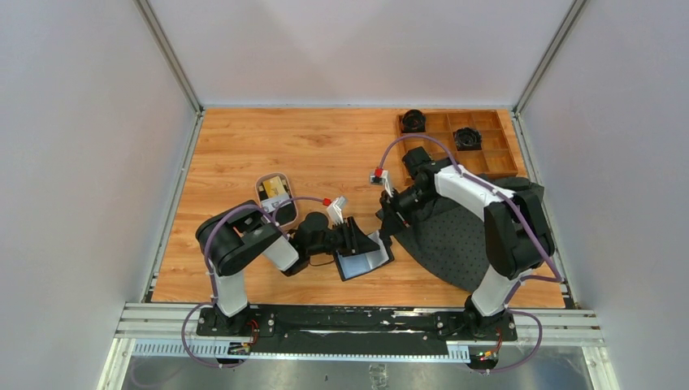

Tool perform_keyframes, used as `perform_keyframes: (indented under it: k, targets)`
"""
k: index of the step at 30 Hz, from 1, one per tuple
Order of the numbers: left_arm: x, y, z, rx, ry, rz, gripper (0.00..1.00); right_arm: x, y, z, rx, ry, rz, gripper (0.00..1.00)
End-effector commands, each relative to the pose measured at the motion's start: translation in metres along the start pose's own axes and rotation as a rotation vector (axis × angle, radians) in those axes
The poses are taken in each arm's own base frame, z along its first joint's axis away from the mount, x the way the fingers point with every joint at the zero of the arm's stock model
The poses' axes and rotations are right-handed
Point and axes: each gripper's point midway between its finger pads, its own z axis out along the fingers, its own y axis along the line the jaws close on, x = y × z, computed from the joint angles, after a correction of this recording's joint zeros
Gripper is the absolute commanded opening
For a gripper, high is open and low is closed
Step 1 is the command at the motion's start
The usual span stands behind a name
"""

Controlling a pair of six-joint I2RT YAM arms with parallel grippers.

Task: Put the credit cards into the card holder
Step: Turn over the card slot in the card holder.

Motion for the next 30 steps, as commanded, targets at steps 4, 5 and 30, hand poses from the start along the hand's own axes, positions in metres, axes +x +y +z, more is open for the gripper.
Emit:
perform_keyframes:
  k: [4, 5, 30]
  targets:
    - [0.0, 0.019, 0.007, -0.091, 0.007, 0.034, 0.31, -0.008, 0.007, 0.006, -0.097, -0.047, 0.11, 0.09]
    - [0.0, 0.021, 0.007, -0.103, 0.008, 0.038, 0.29, -0.007, 0.006, 0.007, -0.101, -0.046, 0.115, 0.07]
    - [-0.011, 0.003, -0.022, -0.142, -0.022, 0.163, 0.32, 0.064, -0.072, 0.044, 0.264, 0.29, 0.261, 0.0]
